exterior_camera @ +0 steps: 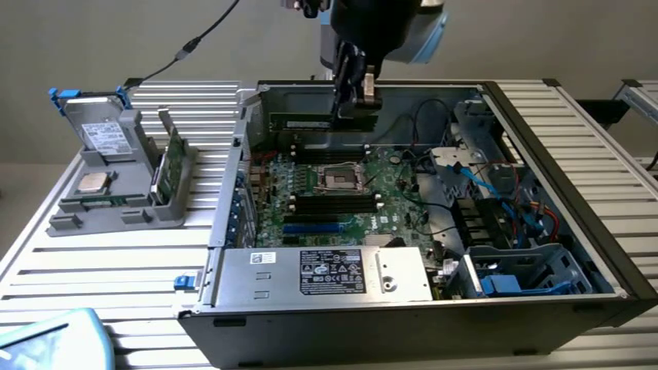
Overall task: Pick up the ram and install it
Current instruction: 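Pick up the ram and move it above insertion slot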
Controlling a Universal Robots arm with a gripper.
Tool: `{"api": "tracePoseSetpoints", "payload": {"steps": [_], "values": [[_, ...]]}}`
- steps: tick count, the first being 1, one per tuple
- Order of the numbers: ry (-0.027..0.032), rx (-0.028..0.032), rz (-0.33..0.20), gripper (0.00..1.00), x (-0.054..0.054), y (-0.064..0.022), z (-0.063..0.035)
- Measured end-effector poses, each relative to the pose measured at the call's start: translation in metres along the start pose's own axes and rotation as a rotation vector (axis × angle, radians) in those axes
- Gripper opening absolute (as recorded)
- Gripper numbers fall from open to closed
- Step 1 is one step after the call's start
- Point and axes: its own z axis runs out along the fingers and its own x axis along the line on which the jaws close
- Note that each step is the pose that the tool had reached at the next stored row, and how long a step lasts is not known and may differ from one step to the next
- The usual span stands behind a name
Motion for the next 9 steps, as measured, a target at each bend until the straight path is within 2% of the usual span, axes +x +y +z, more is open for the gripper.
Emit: {"api": "tracePoseSetpoints", "payload": {"steps": [7, 9], "values": [[0.0019, -0.0001, 0.000, 0.14, 0.003, -0.0298, 0.0036], [0.0022, -0.0001, 0.001, 0.14, 0.004, -0.0359, 0.0061]]}}
